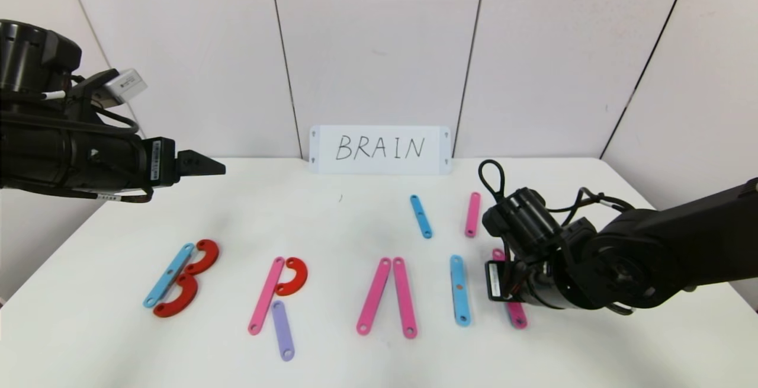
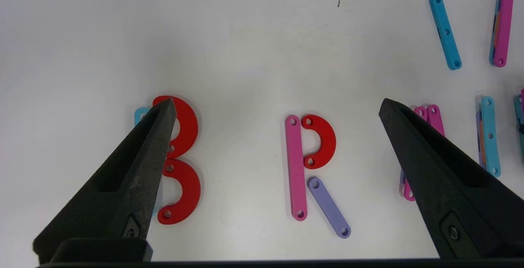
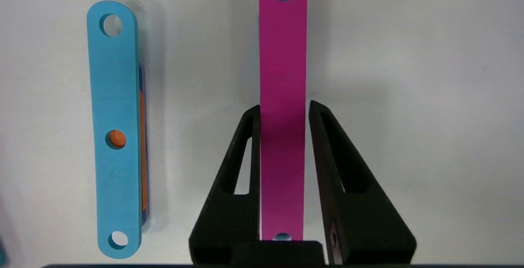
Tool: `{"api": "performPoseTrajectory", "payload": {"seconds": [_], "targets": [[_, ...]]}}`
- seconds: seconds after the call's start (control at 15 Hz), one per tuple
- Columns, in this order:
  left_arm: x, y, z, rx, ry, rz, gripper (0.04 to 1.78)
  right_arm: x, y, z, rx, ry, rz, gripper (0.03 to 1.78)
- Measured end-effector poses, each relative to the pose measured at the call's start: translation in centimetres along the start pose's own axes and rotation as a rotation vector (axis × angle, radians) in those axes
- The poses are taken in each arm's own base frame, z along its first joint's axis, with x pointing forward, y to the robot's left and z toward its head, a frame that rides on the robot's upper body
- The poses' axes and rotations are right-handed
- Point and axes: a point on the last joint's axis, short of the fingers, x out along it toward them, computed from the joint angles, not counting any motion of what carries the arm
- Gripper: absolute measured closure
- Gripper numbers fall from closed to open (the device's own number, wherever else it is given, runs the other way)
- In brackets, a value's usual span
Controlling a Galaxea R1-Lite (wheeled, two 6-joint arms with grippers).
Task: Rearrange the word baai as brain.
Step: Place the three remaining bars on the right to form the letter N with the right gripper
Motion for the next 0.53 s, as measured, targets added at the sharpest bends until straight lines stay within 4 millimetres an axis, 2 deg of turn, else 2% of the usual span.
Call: {"api": "performPoseTrajectory", "payload": {"seconds": [0.13, 0.4, 0.53], "targets": [[0.0, 0.01, 0.0, 0.0, 0.0, 0.0, 0.09, -0.01, 0.02, 0.06, 0.0, -0.003, -0.002, 1.1], [-0.05, 0.03, -0.03, 0.012, 0.0, 0.001, 0.09, -0.11, -0.02, 0.17, 0.002, -0.012, -0.009, 0.44], [-0.09, 0.03, -0.04, 0.014, -0.001, 0.001, 0.09, -0.41, -0.25, 0.6, 0.013, -0.027, -0.009, 0.22]]}}
